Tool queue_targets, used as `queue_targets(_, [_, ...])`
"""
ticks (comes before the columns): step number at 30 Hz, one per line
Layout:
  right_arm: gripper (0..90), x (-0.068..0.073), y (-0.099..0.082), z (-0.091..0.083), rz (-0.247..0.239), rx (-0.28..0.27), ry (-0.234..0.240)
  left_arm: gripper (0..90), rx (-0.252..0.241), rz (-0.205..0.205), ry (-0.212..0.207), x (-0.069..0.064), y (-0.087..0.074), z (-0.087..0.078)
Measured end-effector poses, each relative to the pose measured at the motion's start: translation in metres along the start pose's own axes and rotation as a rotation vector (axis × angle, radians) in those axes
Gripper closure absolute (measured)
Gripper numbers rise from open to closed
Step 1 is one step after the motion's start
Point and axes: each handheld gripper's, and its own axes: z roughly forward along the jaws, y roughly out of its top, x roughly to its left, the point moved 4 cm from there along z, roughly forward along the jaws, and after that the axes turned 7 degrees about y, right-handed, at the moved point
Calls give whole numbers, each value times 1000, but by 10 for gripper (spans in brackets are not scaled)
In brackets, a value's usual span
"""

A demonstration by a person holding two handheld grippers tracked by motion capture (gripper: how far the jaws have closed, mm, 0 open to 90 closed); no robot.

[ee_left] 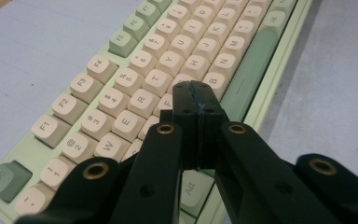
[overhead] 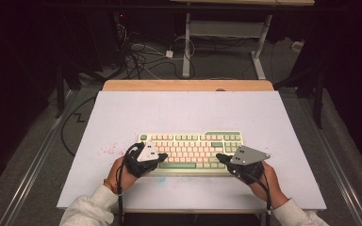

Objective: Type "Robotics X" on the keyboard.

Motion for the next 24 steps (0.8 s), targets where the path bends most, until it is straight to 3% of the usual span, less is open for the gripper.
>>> queue_targets(24, [900,0,-1,1,0,5,9,877,55,23,-10,0,-1,15])
